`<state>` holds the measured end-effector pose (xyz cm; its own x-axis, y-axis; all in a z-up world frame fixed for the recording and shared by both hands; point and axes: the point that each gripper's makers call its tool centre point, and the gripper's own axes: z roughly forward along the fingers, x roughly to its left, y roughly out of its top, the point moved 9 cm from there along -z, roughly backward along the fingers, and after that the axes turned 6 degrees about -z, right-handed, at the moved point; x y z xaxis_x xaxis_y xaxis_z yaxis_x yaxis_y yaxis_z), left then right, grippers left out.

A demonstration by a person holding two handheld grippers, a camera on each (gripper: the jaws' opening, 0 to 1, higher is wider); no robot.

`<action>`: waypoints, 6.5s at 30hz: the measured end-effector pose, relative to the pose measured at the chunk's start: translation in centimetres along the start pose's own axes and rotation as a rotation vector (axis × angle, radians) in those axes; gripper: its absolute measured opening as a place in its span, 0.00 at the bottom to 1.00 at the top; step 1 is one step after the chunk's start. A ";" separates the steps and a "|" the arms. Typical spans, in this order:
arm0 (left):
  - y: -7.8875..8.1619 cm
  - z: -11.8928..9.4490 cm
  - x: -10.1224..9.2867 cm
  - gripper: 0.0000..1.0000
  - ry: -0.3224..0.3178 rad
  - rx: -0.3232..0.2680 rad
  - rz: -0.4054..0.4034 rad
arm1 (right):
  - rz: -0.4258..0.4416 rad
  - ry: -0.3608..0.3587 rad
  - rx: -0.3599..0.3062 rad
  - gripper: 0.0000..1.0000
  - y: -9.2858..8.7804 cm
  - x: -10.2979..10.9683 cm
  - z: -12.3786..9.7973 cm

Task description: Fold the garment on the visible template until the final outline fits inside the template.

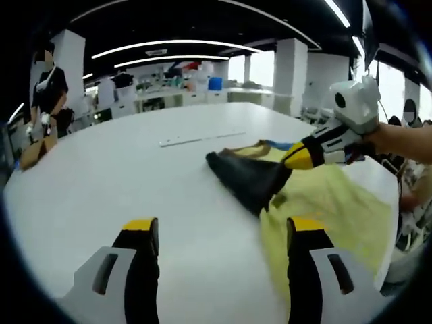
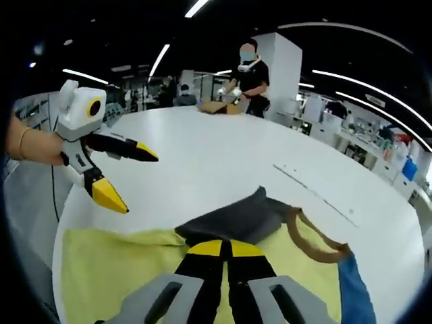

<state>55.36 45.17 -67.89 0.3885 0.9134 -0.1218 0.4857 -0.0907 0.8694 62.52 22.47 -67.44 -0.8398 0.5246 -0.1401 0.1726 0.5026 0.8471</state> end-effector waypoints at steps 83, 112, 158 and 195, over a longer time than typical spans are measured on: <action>-0.9 11.4 -9.1 0.07 -0.207 0.157 0.087 | 0.396 -0.323 0.169 0.00 -11.3 -3.7 -7.1; -0.5 12.0 -9.4 0.00 -0.290 0.203 0.125 | 0.405 -0.317 0.164 0.00 -11.4 -3.8 -7.1; 5.0 3.6 -1.2 0.00 -0.064 0.031 0.107 | 0.402 -0.275 0.067 0.46 -8.8 -2.8 -9.0; 4.6 -2.6 9.8 0.00 0.248 -0.052 -0.087 | 0.373 -0.138 0.015 0.99 -6.7 -1.5 -11.9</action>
<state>59.37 54.69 -63.90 0.1406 0.9867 -0.0813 0.4656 0.0066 0.8850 56.50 10.08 -66.78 -0.6414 0.7596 0.1074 0.4612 0.2699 0.8453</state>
